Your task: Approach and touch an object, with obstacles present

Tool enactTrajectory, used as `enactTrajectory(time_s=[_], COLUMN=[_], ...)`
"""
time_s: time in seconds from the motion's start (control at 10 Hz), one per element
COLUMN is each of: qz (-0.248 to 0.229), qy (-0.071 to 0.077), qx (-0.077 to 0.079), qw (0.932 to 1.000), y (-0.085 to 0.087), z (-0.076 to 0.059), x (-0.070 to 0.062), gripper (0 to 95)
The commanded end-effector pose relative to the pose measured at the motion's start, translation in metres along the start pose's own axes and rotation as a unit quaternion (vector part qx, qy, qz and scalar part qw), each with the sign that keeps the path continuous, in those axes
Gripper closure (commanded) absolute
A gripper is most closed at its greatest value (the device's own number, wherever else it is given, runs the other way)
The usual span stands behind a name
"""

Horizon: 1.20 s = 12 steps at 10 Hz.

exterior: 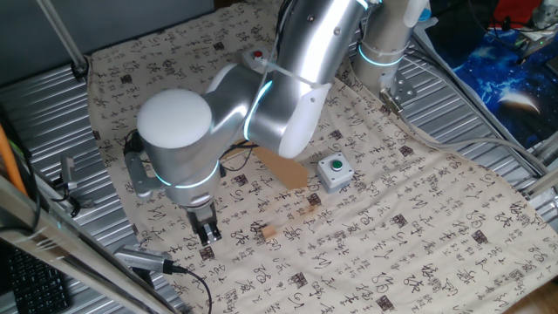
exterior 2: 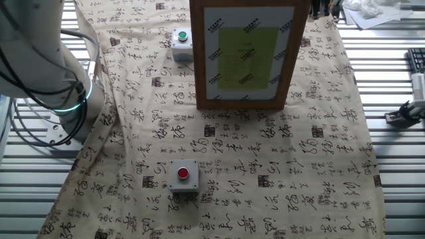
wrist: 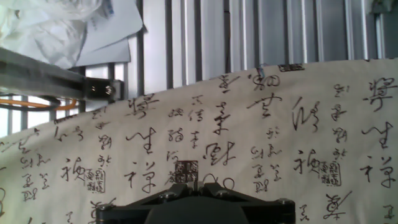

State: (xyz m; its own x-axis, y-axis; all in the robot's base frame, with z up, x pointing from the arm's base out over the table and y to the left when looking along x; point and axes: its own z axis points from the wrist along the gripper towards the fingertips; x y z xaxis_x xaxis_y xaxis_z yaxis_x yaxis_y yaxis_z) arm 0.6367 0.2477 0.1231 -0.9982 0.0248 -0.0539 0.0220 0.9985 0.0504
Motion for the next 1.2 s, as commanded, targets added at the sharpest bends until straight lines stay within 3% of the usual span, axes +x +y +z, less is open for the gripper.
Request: enactTrajectory(time_s=[0.1,0.6,0.9,1.0,1.2], qz=[-0.001,-0.006,-0.012,-0.012,-0.017], qy=[-0.001,-0.002,-0.002,-0.003,-0.007], qx=[0.001,0.0,0.009,0.019,0.016], qw=[1.0,1.0,0.9999,0.9997,0.9997], y=[0.0002,-0.0008,-0.0008,-0.0008,-0.0008], z=[0.0001,-0.0005,-0.0005,-0.0005,-0.0005], x=[0.0003,0.0011,0.0011,0.0011,0.0011], gripper=[95.0,95.0,95.0,95.0,95.0])
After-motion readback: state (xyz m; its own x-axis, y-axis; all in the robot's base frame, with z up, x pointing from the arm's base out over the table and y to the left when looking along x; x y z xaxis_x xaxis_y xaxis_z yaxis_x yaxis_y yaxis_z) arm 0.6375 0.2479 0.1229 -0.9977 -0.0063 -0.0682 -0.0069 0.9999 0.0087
